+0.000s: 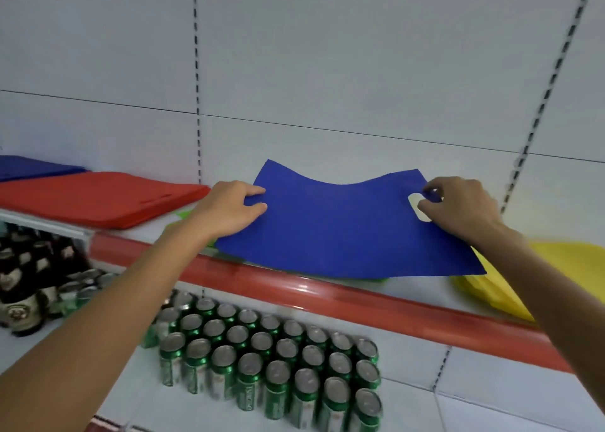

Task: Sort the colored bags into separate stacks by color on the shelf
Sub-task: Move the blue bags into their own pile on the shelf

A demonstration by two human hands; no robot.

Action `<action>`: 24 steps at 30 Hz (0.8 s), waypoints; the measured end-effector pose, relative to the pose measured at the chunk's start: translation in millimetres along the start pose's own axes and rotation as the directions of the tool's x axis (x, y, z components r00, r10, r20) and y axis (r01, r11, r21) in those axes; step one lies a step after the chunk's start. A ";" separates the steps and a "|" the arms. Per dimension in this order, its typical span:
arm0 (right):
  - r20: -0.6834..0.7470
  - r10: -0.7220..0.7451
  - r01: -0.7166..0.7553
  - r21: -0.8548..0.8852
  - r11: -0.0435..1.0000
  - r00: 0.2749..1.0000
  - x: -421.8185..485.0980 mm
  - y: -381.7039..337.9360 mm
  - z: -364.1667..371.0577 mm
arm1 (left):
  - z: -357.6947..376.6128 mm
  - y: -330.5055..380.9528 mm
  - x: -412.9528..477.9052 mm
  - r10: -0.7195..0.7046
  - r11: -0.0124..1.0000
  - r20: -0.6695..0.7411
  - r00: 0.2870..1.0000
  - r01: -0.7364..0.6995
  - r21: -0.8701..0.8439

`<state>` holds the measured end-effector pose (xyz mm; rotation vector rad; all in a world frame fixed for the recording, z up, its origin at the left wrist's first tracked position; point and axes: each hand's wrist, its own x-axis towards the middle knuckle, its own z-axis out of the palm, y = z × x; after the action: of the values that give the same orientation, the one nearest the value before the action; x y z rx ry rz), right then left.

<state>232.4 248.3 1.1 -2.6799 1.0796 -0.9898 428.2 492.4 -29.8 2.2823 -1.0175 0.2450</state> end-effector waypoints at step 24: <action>0.007 0.027 -0.027 -0.051 0.998 1.000 4.5 -390.1 144.4 | -183.9 -366.7 68.1 -0.010 0.998 0.013 1.000 0.011 -0.066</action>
<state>551.7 514.7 9.1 -2.6991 1.1522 -0.9588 754.7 750.0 -27.7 2.2319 -1.0053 0.1896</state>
